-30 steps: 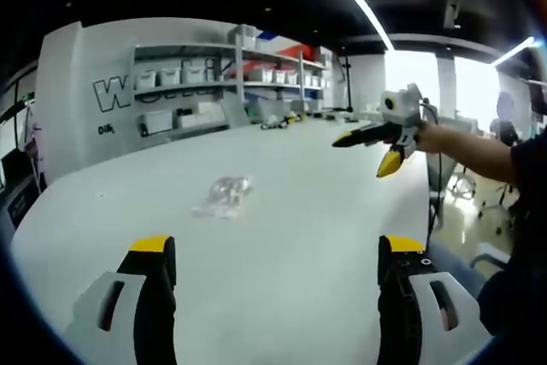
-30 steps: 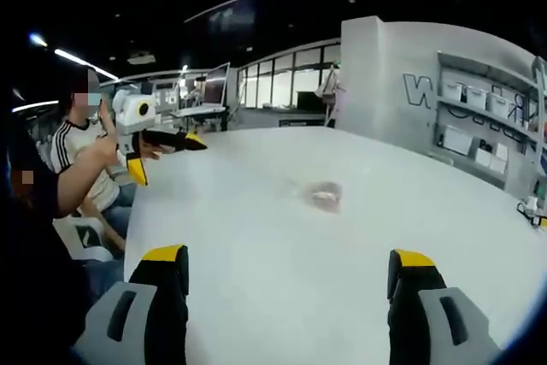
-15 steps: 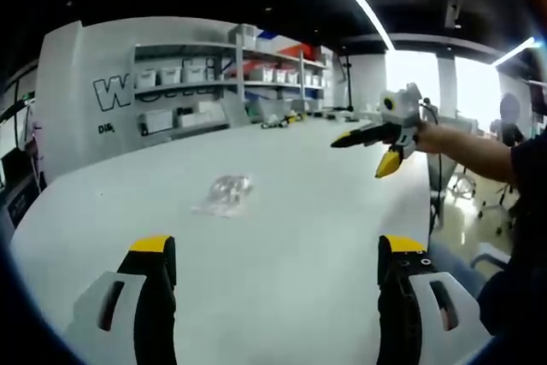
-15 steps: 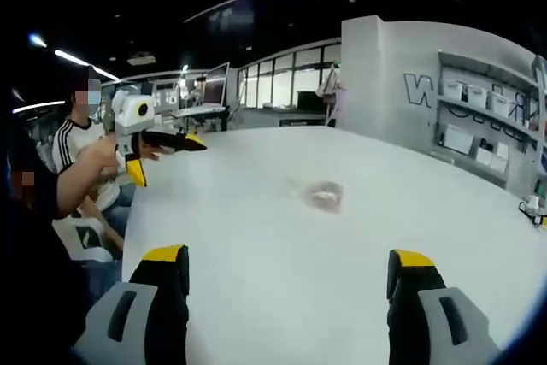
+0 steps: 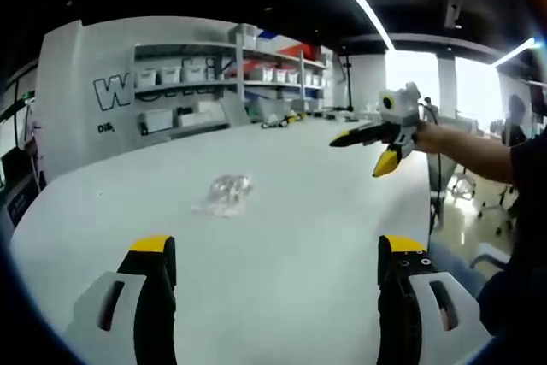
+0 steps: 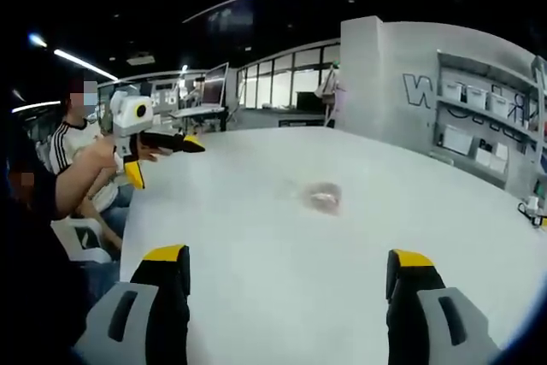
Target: Open the resealable bag by pulling the two sides of the seal apart until the entire bag opening is separated and visibly accessible.
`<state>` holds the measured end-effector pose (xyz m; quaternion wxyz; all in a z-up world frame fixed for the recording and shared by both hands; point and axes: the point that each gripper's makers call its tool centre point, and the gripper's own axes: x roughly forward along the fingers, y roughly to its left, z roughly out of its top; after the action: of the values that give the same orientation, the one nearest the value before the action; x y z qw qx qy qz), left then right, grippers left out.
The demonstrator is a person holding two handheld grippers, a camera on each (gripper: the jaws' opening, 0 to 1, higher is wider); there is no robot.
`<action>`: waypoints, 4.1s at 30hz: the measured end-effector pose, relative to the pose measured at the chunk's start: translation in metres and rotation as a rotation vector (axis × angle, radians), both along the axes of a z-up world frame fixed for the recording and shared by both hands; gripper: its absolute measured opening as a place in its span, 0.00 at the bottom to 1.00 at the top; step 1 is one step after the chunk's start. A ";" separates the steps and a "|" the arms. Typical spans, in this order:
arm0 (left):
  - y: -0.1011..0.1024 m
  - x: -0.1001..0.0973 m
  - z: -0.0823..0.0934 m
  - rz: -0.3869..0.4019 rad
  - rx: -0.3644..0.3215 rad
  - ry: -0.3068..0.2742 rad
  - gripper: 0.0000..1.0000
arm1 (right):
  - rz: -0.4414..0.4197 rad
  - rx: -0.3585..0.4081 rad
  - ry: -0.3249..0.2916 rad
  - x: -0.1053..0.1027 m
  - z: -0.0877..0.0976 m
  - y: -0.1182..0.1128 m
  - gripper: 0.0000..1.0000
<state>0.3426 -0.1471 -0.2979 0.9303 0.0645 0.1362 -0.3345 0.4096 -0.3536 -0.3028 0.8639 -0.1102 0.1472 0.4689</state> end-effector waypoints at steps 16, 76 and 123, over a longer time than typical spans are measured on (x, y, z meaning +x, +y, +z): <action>-0.001 0.000 0.001 0.000 0.004 -0.002 0.97 | 0.011 0.010 0.007 0.005 -0.002 0.009 0.97; -0.001 0.006 -0.005 0.000 0.003 0.003 0.96 | 0.048 -0.004 0.016 0.021 -0.006 0.037 0.94; 0.000 0.012 -0.007 -0.002 -0.001 0.005 0.96 | 0.071 -0.011 0.020 0.026 -0.010 0.055 0.92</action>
<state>0.3543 -0.1473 -0.3047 0.9296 0.0635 0.1382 -0.3358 0.4359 -0.2986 -0.3132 0.8446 -0.1154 0.1544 0.4996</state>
